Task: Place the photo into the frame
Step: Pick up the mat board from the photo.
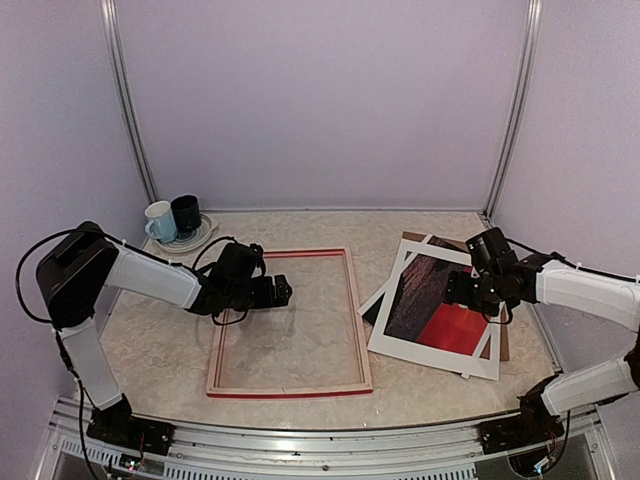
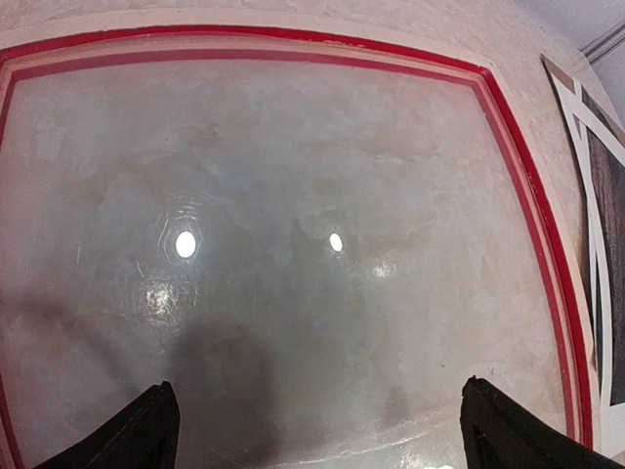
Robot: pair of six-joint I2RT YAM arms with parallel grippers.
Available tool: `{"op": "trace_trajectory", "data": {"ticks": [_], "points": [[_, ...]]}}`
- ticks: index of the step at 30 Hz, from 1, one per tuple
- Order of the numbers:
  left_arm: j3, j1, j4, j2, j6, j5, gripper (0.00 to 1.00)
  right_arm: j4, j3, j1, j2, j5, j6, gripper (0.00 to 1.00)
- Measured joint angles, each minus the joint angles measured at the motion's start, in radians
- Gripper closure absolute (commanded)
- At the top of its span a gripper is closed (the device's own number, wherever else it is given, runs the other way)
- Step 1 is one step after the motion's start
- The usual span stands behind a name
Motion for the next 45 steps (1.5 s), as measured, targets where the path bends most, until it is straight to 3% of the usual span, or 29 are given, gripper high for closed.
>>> {"op": "trace_trajectory", "data": {"ticks": [9, 16, 24, 31, 37, 45], "points": [[0.021, 0.002, -0.012, 0.032, -0.005, 0.019, 0.01, 0.060, -0.016, 0.007, 0.063, -0.163, -0.090, 0.19], [0.030, 0.003, -0.012, 0.048, -0.009, 0.040, 0.01, 0.082, -0.031, 0.090, 0.080, -0.224, -0.146, 0.18], [0.028, 0.005, -0.008, 0.048, -0.020, 0.046, 0.01, 0.045, -0.037, 0.095, 0.098, -0.134, -0.093, 0.14], [0.016, -0.014, -0.019, -0.034, -0.022, 0.036, 0.01, -0.001, -0.121, 0.005, -0.049, -0.059, 0.018, 0.09], [0.016, -0.082, -0.019, -0.118, -0.021, 0.018, 0.01, -0.068, -0.184, -0.051, -0.170, -0.021, 0.111, 0.04], [0.095, -0.225, -0.033, -0.122, -0.010, 0.020, 0.01, -0.182, -0.200, -0.057, -0.156, 0.021, 0.196, 0.01]]}}
